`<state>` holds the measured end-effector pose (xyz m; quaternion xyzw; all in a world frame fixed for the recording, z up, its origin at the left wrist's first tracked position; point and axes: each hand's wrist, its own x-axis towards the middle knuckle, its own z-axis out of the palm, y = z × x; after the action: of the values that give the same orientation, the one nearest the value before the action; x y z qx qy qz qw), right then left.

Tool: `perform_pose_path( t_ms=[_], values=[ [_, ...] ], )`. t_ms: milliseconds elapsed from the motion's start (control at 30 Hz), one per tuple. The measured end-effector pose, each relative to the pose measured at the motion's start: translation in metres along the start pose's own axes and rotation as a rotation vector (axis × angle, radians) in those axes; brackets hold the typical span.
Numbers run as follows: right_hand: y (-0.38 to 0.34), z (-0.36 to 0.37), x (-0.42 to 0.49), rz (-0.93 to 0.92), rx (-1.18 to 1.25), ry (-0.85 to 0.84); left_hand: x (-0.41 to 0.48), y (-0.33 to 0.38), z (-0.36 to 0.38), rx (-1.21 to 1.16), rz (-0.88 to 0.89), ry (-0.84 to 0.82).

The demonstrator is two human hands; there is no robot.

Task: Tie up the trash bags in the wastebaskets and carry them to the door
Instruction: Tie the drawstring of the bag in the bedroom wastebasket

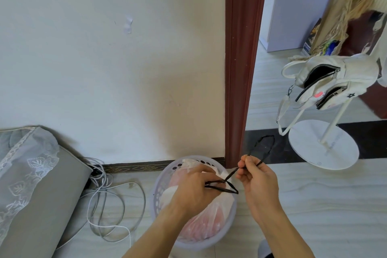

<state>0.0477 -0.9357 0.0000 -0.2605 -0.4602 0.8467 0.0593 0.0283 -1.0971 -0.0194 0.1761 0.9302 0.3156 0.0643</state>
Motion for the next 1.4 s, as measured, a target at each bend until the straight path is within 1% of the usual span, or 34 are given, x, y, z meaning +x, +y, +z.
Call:
perform_pose_path(
  t_ms=[67,133,233,300,400,500,533,667,733,800,933,1000,1133,1200,1300,1367,1400],
  values=[
    [0.001,-0.001,0.002,0.008,0.009,0.012,0.000,-0.001,0.001,-0.052,-0.064,-0.016],
    [0.001,-0.001,0.004,0.023,0.000,-0.012,0.001,-0.001,0.000,-0.094,-0.127,-0.015],
    [0.003,-0.004,0.004,0.022,-0.048,-0.071,-0.001,0.000,0.000,-0.102,-0.157,-0.017],
    [0.009,-0.010,0.003,-0.026,-0.156,-0.095,-0.002,-0.001,-0.001,-0.130,-0.174,-0.031],
    [0.030,-0.019,-0.008,-0.060,-0.410,-0.156,-0.002,-0.006,-0.003,-0.191,-0.213,-0.046],
    [0.049,-0.020,-0.018,-0.080,-0.518,-0.165,0.001,-0.007,-0.004,-0.234,-0.203,-0.059],
    [0.052,-0.019,-0.020,-0.106,-0.525,-0.173,0.002,-0.006,-0.005,-0.249,-0.196,-0.069],
    [0.057,-0.012,-0.017,-0.141,-0.411,-0.241,0.004,-0.004,-0.007,-0.255,-0.147,-0.133],
    [0.062,-0.012,-0.014,-0.168,-0.407,-0.266,0.003,-0.004,-0.009,-0.258,-0.142,-0.131],
    [0.069,-0.014,-0.013,-0.215,-0.453,-0.270,0.002,-0.005,-0.013,-0.216,-0.150,-0.108],
    [0.078,-0.014,-0.016,-0.368,-0.687,-0.219,0.000,-0.008,-0.021,-0.110,-0.164,-0.099],
    [0.076,-0.009,-0.017,-0.398,-0.722,-0.184,0.000,-0.007,-0.024,-0.078,-0.185,-0.117],
    [0.066,0.000,-0.013,-0.367,-0.694,-0.206,-0.001,-0.006,-0.025,-0.003,-0.157,-0.124],
    [0.062,0.002,-0.012,-0.343,-0.690,-0.221,0.000,-0.009,-0.025,-0.012,-0.181,-0.124],
    [0.058,0.004,-0.011,-0.295,-0.661,-0.182,-0.001,-0.009,-0.028,-0.052,-0.198,-0.122],
    [0.058,0.006,-0.013,-0.255,-0.612,-0.153,-0.003,-0.003,-0.035,-0.167,-0.241,-0.075],
    [0.058,0.007,-0.015,-0.247,-0.604,-0.152,-0.004,0.002,-0.040,-0.283,-0.301,-0.028]
  ],
)
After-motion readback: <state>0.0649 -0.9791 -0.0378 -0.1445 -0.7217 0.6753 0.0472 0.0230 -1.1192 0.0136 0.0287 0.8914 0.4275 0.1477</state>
